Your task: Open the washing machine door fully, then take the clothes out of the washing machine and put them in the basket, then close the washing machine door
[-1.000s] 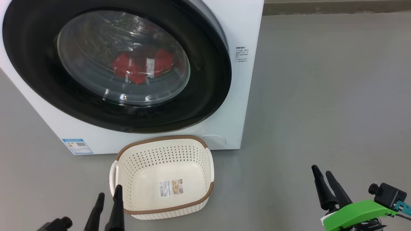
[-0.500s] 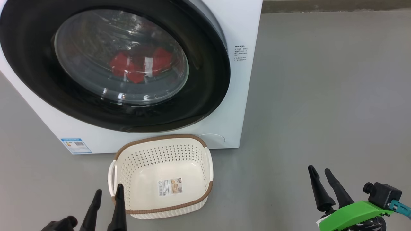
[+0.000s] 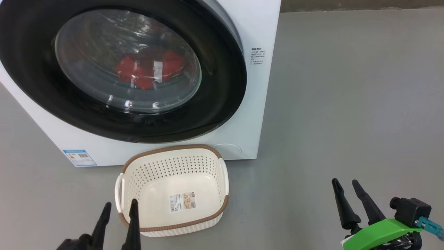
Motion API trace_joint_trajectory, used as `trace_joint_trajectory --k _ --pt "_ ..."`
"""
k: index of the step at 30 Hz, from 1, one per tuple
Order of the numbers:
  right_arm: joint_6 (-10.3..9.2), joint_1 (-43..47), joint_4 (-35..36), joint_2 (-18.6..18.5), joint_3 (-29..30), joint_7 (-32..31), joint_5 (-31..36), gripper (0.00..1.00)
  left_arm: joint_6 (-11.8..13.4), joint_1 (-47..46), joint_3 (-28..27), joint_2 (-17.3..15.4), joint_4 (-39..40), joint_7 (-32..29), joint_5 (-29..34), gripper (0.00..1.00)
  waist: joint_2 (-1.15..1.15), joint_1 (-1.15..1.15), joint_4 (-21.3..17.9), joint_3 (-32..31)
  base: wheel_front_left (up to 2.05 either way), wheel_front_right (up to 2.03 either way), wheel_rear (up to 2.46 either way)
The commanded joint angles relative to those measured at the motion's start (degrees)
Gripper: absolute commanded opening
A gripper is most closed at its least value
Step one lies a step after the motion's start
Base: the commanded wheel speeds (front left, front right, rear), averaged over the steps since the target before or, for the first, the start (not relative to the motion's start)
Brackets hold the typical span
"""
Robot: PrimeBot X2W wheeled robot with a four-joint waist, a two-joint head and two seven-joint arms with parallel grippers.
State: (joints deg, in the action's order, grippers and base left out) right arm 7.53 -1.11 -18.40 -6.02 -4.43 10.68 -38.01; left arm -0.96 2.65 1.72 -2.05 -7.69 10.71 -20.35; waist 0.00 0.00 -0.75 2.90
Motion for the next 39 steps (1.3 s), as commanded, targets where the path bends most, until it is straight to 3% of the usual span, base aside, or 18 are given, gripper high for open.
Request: trace_joint_trajectory --k 1,21,36,37,38,39 --pt "-0.04 -0.74 1.58 -1.03 -1.15 0.90 1.60 1.00 0.54 0.16 -1.30 -0.67 1.83 0.89 2.10 1.00 0.00 0.00 -0.04 0.02 0.00 0.00 0.00" --pt "-0.04 0.47 1.38 -1.49 -1.45 4.28 12.18 1.00 1.05 0.92 -0.97 -0.83 0.09 4.26 13.84 1.00 0.00 0.00 -0.35 0.59 0.00 0.00 0.00" --pt "-0.04 0.77 1.59 -1.49 -1.37 4.31 11.75 1.00 0.70 0.65 -1.43 -0.83 -0.40 4.29 12.89 1.00 0.00 0.00 -0.18 0.75 0.00 0.00 0.00" --pt "-0.04 0.71 1.74 -1.38 -1.67 4.31 11.20 0.95 0.66 0.62 -1.41 -0.83 -0.37 4.29 12.85 1.00 0.00 0.00 -0.16 0.77 0.00 0.00 0.00" --pt "-0.04 0.49 2.14 -1.57 -2.11 4.31 11.16 0.33 0.63 0.58 -1.37 -0.83 -0.33 4.29 12.82 1.00 0.00 0.00 -0.13 0.81 0.00 0.00 0.00" --pt "-0.04 0.19 2.79 -1.64 -2.35 4.31 11.02 0.00 0.60 0.52 -1.28 -0.83 -0.30 4.29 12.79 1.00 0.00 0.00 -0.06 0.88 0.00 0.00 0.00"
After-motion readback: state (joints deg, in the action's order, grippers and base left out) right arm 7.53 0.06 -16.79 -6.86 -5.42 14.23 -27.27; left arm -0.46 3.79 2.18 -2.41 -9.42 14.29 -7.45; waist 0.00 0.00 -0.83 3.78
